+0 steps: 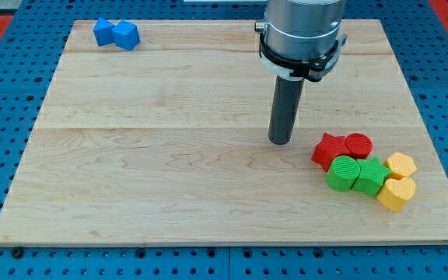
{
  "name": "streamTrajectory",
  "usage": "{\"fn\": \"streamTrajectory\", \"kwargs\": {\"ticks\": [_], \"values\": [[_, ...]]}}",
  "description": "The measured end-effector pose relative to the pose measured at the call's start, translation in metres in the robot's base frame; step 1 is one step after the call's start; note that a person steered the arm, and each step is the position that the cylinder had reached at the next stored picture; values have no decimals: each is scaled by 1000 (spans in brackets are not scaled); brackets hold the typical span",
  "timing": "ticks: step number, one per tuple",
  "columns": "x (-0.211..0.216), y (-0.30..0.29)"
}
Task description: Separate the blue blocks from each other
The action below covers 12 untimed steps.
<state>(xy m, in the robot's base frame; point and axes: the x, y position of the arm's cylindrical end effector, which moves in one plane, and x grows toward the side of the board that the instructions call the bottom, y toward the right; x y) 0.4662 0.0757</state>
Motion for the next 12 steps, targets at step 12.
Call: {"fn": "streamTrajectory", "kwargs": {"ticks": [12], "values": [[-273, -80]]}}
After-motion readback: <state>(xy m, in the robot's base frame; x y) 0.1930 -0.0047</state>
